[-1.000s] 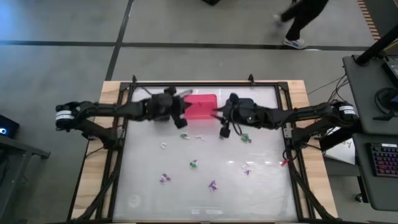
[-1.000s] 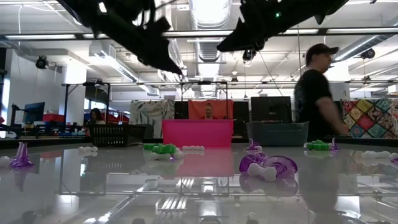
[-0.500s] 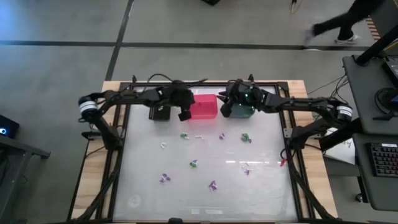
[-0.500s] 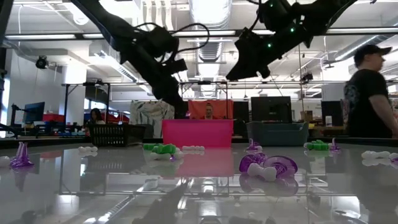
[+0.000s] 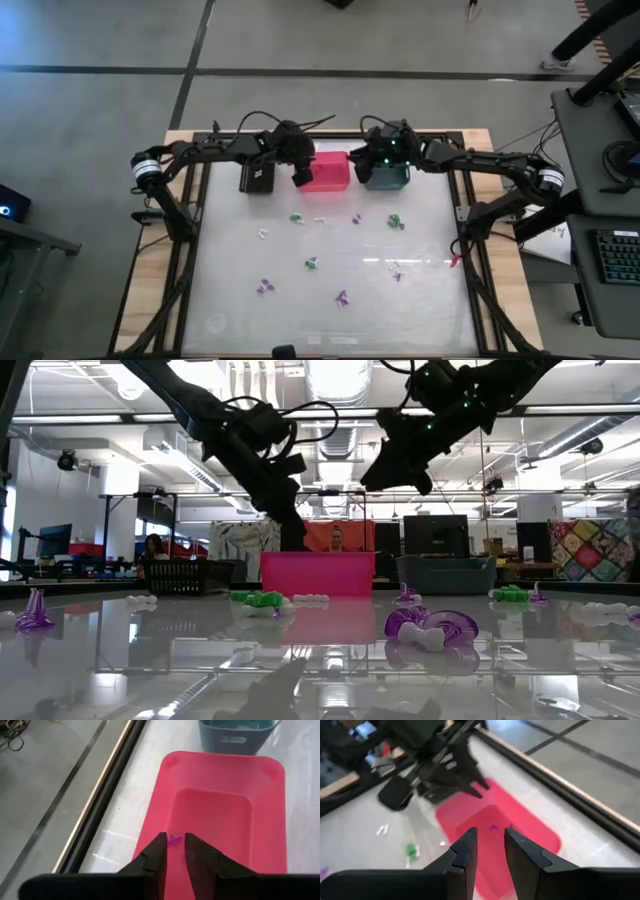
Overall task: Sort Halloween decoration
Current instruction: Put the green skeleton toy into the blue bin
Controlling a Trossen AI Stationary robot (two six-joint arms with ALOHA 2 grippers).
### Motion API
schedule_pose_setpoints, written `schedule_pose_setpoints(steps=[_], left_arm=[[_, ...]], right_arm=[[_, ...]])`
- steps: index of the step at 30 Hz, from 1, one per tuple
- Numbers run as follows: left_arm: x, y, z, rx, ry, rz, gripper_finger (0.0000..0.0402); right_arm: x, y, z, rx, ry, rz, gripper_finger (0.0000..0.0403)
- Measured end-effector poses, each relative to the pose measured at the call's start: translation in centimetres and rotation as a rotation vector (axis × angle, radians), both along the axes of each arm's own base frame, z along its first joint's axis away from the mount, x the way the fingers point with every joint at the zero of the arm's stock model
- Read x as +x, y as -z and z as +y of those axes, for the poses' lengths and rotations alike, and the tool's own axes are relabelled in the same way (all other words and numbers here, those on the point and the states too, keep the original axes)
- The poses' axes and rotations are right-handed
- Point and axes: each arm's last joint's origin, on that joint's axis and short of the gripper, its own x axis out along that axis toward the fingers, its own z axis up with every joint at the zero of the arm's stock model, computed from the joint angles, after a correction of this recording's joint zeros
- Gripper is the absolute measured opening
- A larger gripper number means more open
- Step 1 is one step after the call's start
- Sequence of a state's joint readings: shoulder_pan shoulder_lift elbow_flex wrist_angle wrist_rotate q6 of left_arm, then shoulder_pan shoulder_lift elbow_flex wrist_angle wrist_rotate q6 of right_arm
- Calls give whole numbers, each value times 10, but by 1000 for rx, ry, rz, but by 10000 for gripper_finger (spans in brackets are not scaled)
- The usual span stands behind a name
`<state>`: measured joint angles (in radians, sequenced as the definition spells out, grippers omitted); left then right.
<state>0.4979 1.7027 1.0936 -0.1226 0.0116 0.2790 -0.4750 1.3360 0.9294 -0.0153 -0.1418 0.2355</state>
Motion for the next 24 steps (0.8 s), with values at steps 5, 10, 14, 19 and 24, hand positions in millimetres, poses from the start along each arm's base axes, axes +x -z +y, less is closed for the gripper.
schedule_pose_setpoints(steps=[5, 10, 14, 19, 24], left_arm=[[-6, 8, -6, -38, 17, 89, 73], [-4, -15, -33, -68, 60, 3, 75], [-3, -38, -64, -72, 122, -73, 75], [-10, -64, -105, -68, 218, -196, 75], [-23, -73, -141, -77, 305, -353, 75]], right_arm=[[4, 3, 14, -33, -87, 56, 90], [7, 10, 33, 113, -95, 94, 79], [6, 19, 53, 300, -90, 184, 70], [2, 29, 84, 420, -113, 332, 68], [-5, 39, 104, 508, -47, 487, 68]])
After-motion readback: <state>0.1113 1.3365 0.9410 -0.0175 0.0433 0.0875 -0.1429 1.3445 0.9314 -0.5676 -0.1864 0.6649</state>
